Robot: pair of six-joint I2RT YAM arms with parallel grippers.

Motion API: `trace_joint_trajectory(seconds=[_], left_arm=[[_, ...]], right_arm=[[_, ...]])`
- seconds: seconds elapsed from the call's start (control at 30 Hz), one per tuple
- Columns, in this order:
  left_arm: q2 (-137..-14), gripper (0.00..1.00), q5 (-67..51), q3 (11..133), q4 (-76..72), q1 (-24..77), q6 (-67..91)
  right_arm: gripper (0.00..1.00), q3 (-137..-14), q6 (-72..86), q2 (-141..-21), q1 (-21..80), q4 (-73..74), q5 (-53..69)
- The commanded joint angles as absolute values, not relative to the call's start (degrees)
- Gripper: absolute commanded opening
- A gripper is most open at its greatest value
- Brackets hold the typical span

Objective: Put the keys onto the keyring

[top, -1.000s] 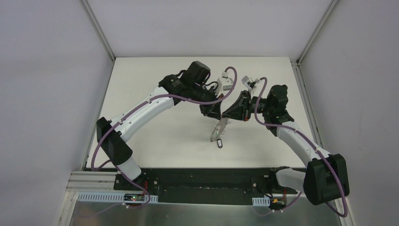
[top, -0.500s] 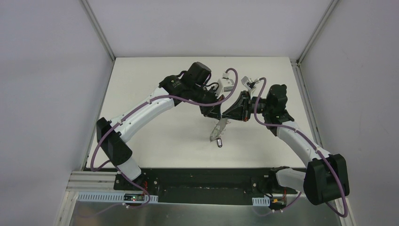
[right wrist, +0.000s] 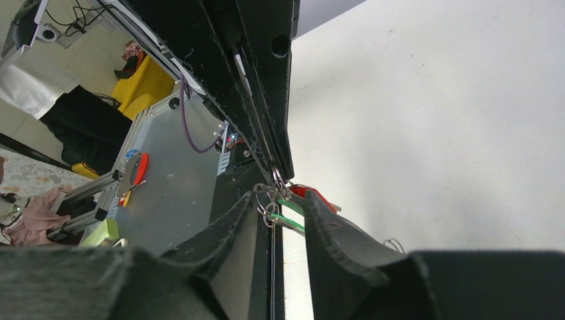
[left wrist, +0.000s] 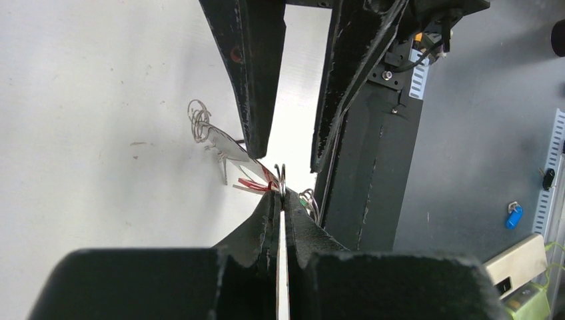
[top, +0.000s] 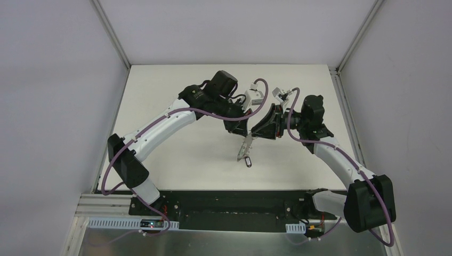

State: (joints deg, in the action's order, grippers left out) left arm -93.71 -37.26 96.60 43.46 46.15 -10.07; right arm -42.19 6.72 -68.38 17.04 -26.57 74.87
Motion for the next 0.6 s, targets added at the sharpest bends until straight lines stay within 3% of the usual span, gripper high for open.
trace_joint_trajectory(seconds=[0.0, 0.57], left_arm=[[-92.19, 0.00, -39.21, 97.95, 46.45, 46.95, -11.07], [-96.23, 0.00, -44.26, 100.36, 48.41, 47.46, -7.02]], right_arm=[[0.37, -44.92, 4.14, -66.45, 17.19, -25.31, 76.82], [0.39, -45.32, 4.05, -66.98, 19.91, -24.95, 76.75]])
